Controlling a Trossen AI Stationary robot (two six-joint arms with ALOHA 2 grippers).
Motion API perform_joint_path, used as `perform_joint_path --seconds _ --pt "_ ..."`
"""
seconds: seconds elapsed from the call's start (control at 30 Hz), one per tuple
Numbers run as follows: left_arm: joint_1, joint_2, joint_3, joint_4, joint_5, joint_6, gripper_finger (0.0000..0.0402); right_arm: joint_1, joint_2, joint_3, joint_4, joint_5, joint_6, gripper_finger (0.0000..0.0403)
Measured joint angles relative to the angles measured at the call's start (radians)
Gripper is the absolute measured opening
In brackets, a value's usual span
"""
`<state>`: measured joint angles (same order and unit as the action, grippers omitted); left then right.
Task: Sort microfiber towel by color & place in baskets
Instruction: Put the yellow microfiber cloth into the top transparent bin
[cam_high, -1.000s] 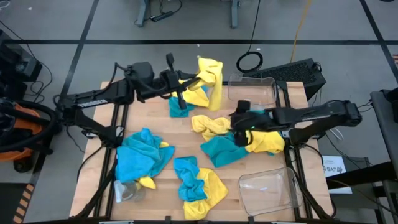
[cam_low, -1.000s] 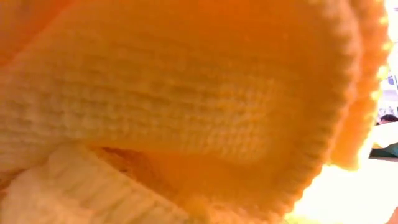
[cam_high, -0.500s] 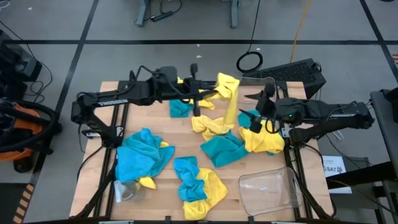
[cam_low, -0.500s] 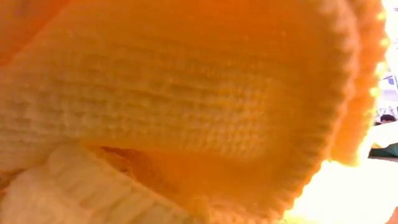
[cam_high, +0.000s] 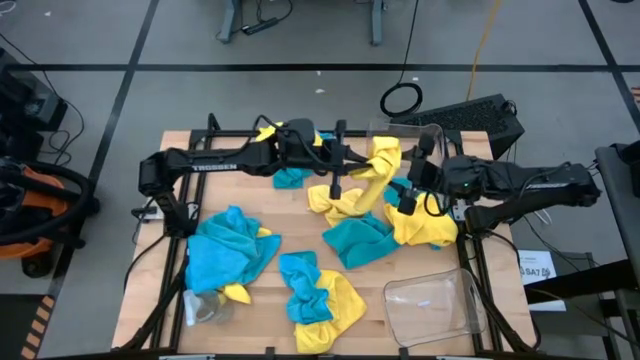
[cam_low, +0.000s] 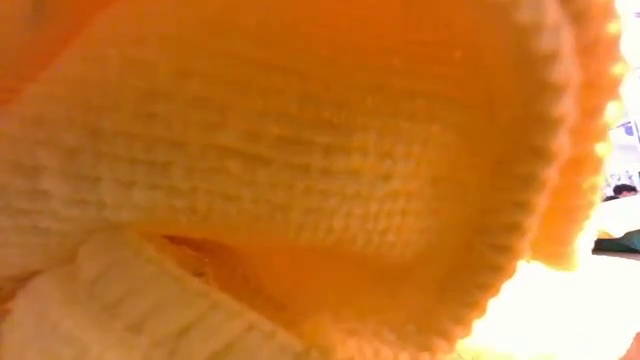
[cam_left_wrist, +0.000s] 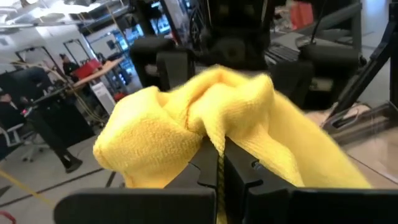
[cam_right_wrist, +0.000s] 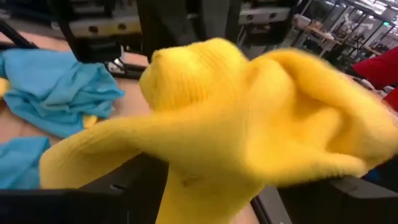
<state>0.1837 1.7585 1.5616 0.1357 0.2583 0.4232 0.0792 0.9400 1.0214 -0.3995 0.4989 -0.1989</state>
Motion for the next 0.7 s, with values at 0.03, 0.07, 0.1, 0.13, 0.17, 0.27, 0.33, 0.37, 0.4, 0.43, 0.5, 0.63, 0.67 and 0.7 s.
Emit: perform_joint_path --seconds 0.03,0.07,0.1,0.13,0.17,0.27,0.33,0.37,0.4,0.43,0.5,0.63,0.67,0.7 --pt "0.000 0.002 0.000 0.003 0.001 0.000 0.0002 0.000 0.009 0.000 -0.006 0.001 0.000 0.0257" --pt "0.000 0.003 0.000 0.013 0.001 0.000 0.0002 0.000 0.017 0.000 -0.008 0.002 0.000 0.0249" --pt "0.000 0.003 0.000 0.019 0.001 0.000 0.0002 0.000 0.024 0.000 -0.010 0.006 -0.002 0.0238" --pt "0.000 0.003 0.000 0.022 0.001 0.001 0.0003 0.000 0.031 0.000 -0.016 0.021 -0.005 0.0225" --pt "0.001 0.003 0.000 0.026 0.001 0.001 0.0005 0.000 0.039 0.000 -0.016 0.044 -0.010 0.0210" --pt "0.005 0.003 0.000 0.019 0.002 0.000 0.0011 -0.001 0.055 0.000 -0.022 0.109 -0.038 0.0147" --pt "0.012 0.003 0.000 0.004 0.007 0.000 0.0013 -0.007 0.059 0.000 -0.012 0.126 -0.062 0.0093" --pt "0.016 0.003 0.000 -0.008 0.007 -0.004 0.0014 -0.011 0.060 0.000 -0.005 0.127 -0.071 0.0064" --pt "0.020 0.003 0.000 -0.019 0.004 -0.011 0.0014 -0.015 0.060 0.000 0.003 0.128 -0.078 0.0035" --pt "0.024 0.003 0.000 -0.031 -0.014 -0.024 0.0016 -0.020 0.060 0.000 0.007 0.131 -0.087 0.0019" --pt "0.030 0.003 0.000 -0.056 -0.063 -0.025 0.0025 -0.034 0.059 0.000 0.011 0.160 -0.093 0.0014" --pt "0.042 -0.010 0.000 -0.120 -0.153 -0.023 0.0072 -0.075 0.055 0.000 -0.033 0.240 -0.080 0.0005" --pt "0.046 -0.017 0.000 -0.130 -0.169 -0.021 0.0088 -0.089 0.055 0.000 -0.047 0.250 -0.073 0.0005" --pt "0.048 -0.024 0.000 -0.149 -0.185 -0.020 0.0105 -0.107 0.055 0.000 -0.061 0.260 -0.061 0.0005"
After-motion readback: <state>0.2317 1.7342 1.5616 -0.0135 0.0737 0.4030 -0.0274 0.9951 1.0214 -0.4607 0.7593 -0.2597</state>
